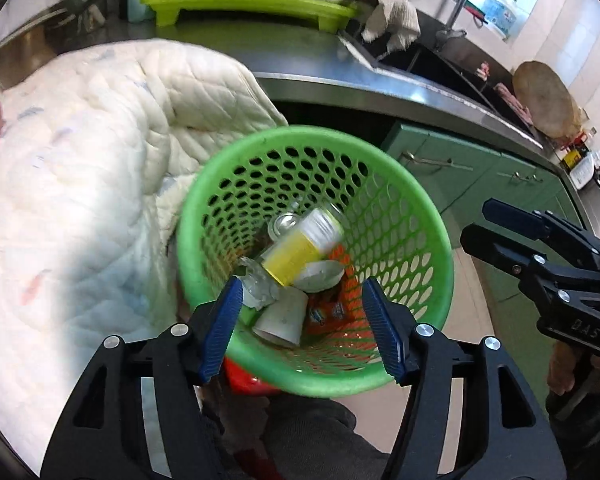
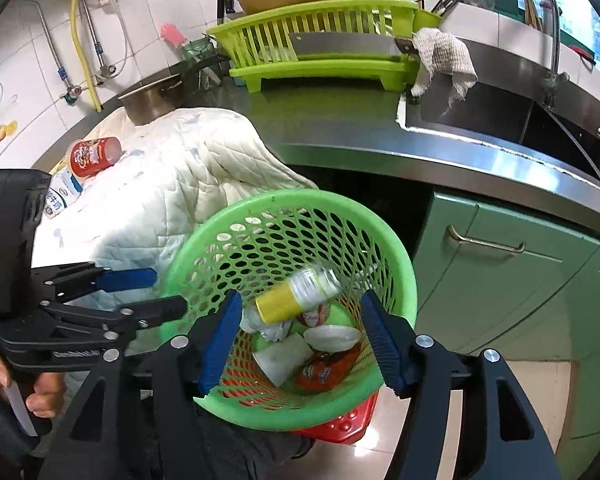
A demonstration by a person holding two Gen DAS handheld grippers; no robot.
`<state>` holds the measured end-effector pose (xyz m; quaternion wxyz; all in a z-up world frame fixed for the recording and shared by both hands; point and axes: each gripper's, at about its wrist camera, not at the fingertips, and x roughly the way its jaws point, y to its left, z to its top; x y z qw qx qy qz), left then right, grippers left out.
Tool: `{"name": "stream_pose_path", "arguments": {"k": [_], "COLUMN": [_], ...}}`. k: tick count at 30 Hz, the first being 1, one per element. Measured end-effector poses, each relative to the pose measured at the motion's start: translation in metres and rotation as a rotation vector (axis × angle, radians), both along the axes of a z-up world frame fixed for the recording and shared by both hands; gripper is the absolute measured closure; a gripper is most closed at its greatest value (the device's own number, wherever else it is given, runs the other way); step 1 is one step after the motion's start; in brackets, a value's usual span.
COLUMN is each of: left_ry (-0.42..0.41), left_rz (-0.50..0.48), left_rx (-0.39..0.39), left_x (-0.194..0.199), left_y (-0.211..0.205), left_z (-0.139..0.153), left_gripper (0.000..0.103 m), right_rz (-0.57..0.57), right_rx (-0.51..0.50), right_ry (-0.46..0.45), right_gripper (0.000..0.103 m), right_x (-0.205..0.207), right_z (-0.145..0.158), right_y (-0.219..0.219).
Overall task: Collect trash
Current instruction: 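Drop the bottle into the green basket with the left tool while the right tool drops the lid, then grasp the white-and-blue milk carton with the left tool while the right tool grasps the red paper cup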
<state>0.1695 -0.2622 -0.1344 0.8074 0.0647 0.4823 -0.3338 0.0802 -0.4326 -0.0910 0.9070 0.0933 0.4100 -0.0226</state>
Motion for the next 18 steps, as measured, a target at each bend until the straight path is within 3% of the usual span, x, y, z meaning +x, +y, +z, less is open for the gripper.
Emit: {"name": "stream_pose_path", "arguments": {"k": [9, 18], "left_ry": [-0.093, -0.214], "left_rz": [0.096, 0.267], "left_rx": [-0.009, 0.017], "left_x": [-0.005, 0.006], "left_y": [0.057, 0.155], "left_z": [0.038, 0.076], "left_gripper": [0.041, 0.041], "right_rz": [0.038, 0.137], "right_rx": [-0.008, -0.003], "right_ry": [-0.032, -0.056], "right_gripper": [0.037, 0.035], "right_x": [0.004, 0.023], "right_z": [0.018, 0.033], "right_y": [0.021, 0.062]}}
